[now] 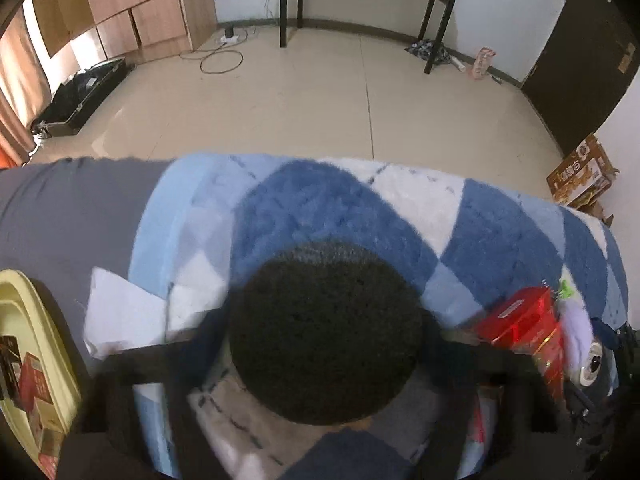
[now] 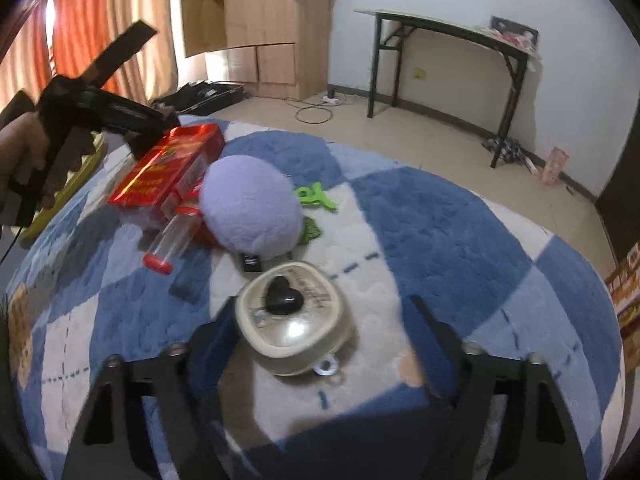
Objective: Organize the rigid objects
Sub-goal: 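Grasp the second black sponge with the left tool while the right tool grasps the silver round tin, then place the sponge in the yellow tray with the left tool while the right tool sets the tin there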
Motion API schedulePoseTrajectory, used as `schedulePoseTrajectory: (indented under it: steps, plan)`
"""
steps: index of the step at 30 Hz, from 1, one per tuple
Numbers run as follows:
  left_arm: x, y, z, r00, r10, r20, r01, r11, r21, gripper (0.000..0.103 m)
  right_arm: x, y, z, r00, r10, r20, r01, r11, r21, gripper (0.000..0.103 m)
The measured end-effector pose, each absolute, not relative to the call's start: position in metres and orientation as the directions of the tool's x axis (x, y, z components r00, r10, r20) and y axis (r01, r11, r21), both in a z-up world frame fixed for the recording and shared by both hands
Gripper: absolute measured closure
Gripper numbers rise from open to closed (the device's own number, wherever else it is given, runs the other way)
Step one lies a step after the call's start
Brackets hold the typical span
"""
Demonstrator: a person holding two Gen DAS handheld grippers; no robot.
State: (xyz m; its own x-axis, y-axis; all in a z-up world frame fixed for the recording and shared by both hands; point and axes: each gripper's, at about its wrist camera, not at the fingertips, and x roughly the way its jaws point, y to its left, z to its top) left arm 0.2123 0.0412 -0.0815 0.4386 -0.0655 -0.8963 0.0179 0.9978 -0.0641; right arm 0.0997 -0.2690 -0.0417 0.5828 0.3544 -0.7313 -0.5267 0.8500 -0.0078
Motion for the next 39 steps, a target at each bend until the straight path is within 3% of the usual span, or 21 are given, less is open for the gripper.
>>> schedulePoseTrajectory:
  steps: [2, 6, 12, 19, 25, 30, 39]
  plan:
    - [0.208, 0.038, -0.08, 0.455, -0.056, -0.889, 0.03, 0.998, -0.048, 0.034, 0.095, -0.26, -0.044, 0.578, 0.364, -0.73, -0.561, 0.827, -0.031, 0.053]
    - [0.191, 0.042, -0.057, 0.487, -0.094, -0.868, 0.055, 0.996, -0.077, 0.034, 0.089, -0.261, -0.038, 0.584, 0.37, -0.722, -0.551, 0.834, -0.018, 0.053]
    - [0.137, 0.106, 0.016, 0.581, -0.105, -0.807, 0.048, 0.994, -0.095, 0.034, 0.064, -0.253, 0.025, 0.595, 0.444, -0.67, -0.592, 0.806, 0.009, 0.053]
    - [0.063, 0.252, 0.063, 0.606, 0.042, -0.794, -0.142, 0.988, -0.056, 0.034, 0.058, -0.124, 0.097, 0.521, 0.599, -0.608, -0.747, 0.664, 0.014, 0.053]
    - [0.019, 0.336, 0.02, 0.54, 0.097, -0.836, -0.255, 0.966, -0.053, 0.034, 0.067, 0.026, 0.083, 0.362, 0.676, -0.642, -0.851, 0.52, 0.068, 0.053]
    - [0.004, 0.364, -0.036, 0.483, -0.018, -0.875, -0.247, 0.956, -0.156, 0.034, 0.093, 0.125, 0.037, 0.259, 0.664, -0.702, -0.871, 0.475, 0.129, 0.053]
    - [0.018, 0.37, -0.089, 0.417, -0.031, -0.908, -0.224, 0.965, -0.136, 0.034, 0.119, 0.198, -0.011, 0.249, 0.571, -0.782, -0.877, 0.475, 0.067, 0.053]
